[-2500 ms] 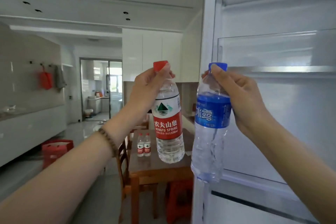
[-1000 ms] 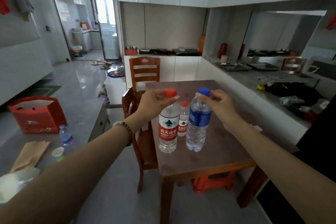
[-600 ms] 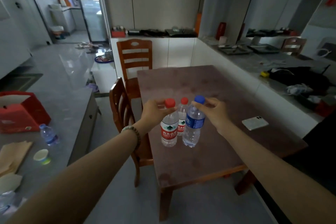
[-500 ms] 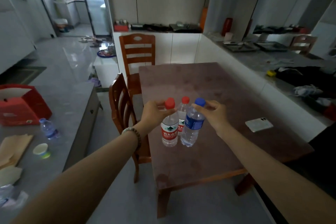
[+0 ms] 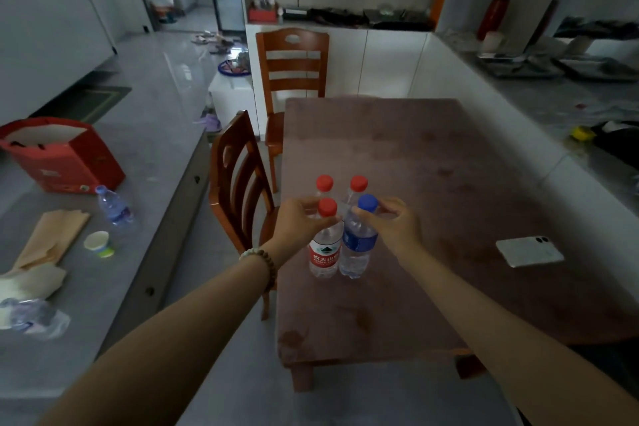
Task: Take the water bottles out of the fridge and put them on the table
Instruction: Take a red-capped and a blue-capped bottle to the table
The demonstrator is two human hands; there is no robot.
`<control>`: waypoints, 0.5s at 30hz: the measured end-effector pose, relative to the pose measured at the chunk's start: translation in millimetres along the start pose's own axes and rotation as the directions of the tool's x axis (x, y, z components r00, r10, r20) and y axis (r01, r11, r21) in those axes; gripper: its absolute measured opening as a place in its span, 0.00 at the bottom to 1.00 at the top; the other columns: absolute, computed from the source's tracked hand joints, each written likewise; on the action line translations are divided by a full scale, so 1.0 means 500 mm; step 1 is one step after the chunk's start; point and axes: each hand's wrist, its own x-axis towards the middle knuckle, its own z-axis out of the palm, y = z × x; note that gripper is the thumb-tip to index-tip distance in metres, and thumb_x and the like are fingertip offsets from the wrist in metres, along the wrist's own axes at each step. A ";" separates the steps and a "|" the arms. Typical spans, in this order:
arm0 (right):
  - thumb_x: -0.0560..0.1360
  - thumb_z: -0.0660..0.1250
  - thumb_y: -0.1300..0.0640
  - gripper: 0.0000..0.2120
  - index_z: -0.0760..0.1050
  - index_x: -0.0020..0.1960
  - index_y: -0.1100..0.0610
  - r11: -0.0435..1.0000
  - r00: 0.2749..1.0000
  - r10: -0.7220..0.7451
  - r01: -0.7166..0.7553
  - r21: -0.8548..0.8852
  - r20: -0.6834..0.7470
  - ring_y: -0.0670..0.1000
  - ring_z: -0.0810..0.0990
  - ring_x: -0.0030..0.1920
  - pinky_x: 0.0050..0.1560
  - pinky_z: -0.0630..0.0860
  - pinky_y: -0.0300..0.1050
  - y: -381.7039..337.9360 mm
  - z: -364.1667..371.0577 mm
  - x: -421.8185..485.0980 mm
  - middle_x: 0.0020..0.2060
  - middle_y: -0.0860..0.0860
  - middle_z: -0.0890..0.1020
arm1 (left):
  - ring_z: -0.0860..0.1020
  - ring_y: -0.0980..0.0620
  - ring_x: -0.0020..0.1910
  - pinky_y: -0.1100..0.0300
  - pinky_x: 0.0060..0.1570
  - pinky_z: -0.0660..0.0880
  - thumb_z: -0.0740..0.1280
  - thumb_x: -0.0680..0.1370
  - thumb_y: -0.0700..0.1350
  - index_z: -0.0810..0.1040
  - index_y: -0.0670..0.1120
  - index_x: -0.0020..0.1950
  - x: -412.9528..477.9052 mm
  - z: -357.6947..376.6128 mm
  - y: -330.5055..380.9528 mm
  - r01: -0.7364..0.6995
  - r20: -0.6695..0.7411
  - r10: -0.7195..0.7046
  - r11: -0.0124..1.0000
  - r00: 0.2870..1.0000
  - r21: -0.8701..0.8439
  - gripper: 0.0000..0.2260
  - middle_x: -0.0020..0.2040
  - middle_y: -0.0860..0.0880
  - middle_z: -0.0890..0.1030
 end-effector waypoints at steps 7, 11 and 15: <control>0.63 0.78 0.52 0.21 0.80 0.53 0.58 0.999 0.999 -0.025 0.027 -0.032 0.039 0.44 0.77 0.44 0.39 0.70 0.28 0.022 0.005 0.007 0.47 0.48 0.79 | 0.80 0.53 0.54 0.56 0.58 0.75 0.76 0.68 0.47 0.81 0.43 0.56 0.007 0.013 -0.015 0.038 -0.005 -0.038 0.999 0.999 0.019 0.18 0.53 0.48 0.83; 0.63 0.78 0.52 0.22 0.79 0.54 0.57 0.999 0.999 -0.005 0.006 -0.033 0.034 0.41 0.76 0.43 0.36 0.70 0.27 0.027 0.006 0.009 0.47 0.46 0.78 | 0.79 0.52 0.54 0.56 0.60 0.75 0.75 0.69 0.46 0.81 0.44 0.56 0.006 0.019 -0.017 0.044 -0.005 -0.044 0.999 0.999 0.025 0.17 0.53 0.47 0.83; 0.64 0.77 0.51 0.23 0.79 0.56 0.58 0.998 0.997 -0.032 0.036 -0.045 0.070 0.48 0.77 0.48 0.41 0.69 0.29 0.026 0.010 0.015 0.50 0.49 0.79 | 0.79 0.51 0.55 0.54 0.61 0.74 0.75 0.69 0.47 0.80 0.43 0.57 0.008 0.013 -0.013 0.060 0.019 -0.061 0.998 0.998 0.036 0.19 0.54 0.47 0.83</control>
